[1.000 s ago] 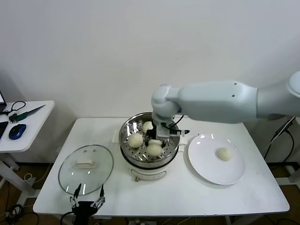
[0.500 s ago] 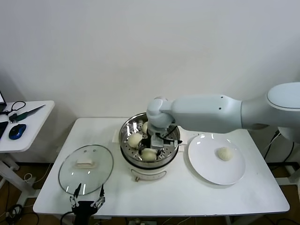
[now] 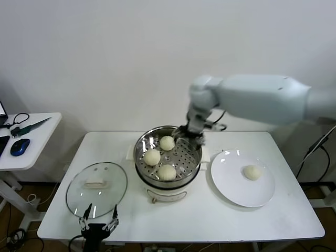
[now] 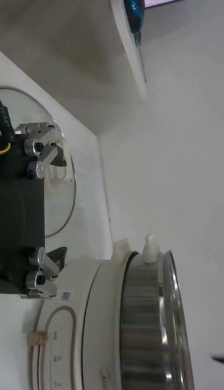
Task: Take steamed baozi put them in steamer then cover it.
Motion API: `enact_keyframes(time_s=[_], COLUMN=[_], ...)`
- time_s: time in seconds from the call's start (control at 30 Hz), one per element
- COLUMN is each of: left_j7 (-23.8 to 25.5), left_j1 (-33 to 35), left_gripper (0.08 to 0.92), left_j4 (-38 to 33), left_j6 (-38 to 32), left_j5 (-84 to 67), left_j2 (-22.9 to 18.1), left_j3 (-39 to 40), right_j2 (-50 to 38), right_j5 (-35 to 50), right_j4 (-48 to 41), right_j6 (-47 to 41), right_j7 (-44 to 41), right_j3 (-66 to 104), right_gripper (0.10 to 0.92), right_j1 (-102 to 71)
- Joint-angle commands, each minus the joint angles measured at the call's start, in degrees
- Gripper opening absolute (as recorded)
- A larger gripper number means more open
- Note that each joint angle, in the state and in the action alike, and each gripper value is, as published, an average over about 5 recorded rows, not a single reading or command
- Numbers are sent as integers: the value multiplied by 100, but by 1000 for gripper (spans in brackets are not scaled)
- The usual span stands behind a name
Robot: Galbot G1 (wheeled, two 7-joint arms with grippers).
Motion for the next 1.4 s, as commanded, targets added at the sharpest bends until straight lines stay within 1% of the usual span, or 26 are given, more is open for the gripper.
enact_keyframes(time_s=[0.03,0.13,0.2,0.4,0.57,0.8,1.07,1.4], left_j7=[1,1,2,16,23,19,20,6], left_j1=[1,3,1,-15,-18,-14,12,55], left_gripper=[823,823,823,823,823,823,823,823], left_j4=[1,-25,-45,-151,-128,-72,-53,-51], left_j6=[-6,-5,-2,37,25,-14,-13,-15], left_j5=[-9,-30,-42,-99,-90,-66,-47,-40], left_j2=[4,12,17,1,-17,-55,-49,-40], left_j3=[1,-4,-9,-32,-48,-62,-59,-68], right_j2=[-1940,-2465,-2678,-2884,-2794,-2528,-2132,-1793], right_j5=[980,944,844,442,-130,-386,-412,-402], right_j4=[-311,-325,-403,-841,-1266,-1701,-2152,-2406], right_j6=[-1942,-2451,-2587,-2759,-2839,-2952,-2983,-3032], right_j7=[-195,-162,-138,-12,133,259,360,451], right_j3=[-976,-758,-471,694,1547,2232,2539,2759], right_gripper=[823,823,823,823,823,823,823,823], right_j1=[389,-113,-529,-2003,-2975,-3724,-3983,-4194])
